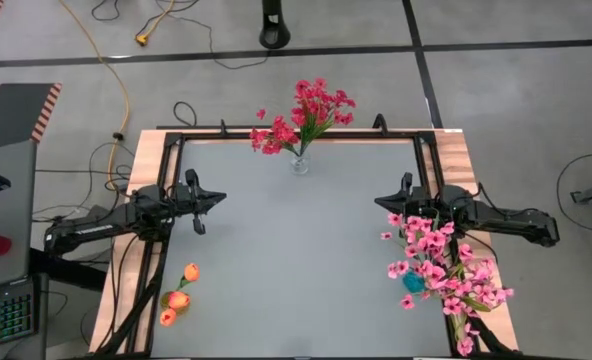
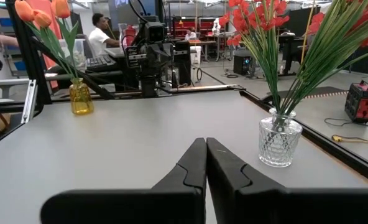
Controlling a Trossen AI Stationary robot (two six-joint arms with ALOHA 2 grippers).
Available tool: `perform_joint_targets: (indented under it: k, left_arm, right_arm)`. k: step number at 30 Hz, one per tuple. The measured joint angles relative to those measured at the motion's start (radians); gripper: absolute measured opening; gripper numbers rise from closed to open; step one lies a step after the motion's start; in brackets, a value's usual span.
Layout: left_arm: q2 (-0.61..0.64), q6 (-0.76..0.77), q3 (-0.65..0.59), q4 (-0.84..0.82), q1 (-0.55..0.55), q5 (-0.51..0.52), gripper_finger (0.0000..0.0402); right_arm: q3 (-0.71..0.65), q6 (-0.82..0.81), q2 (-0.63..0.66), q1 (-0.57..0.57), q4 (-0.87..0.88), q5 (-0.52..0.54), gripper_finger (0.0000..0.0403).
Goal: Sort flowers into vase by color
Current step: Return to Home Position
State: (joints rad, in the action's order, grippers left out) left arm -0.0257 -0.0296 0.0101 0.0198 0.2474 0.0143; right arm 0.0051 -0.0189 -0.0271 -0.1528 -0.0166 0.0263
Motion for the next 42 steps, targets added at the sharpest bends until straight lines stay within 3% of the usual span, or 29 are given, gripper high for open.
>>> perform_joint_targets:
  k: [42]
  left_arm:
    - [0.023, 0.000, -0.003, 0.008, 0.000, 0.000, 0.0000]
  right_arm:
    - [0.000, 0.000, 0.000, 0.000, 0.000, 0.000, 0.0038]
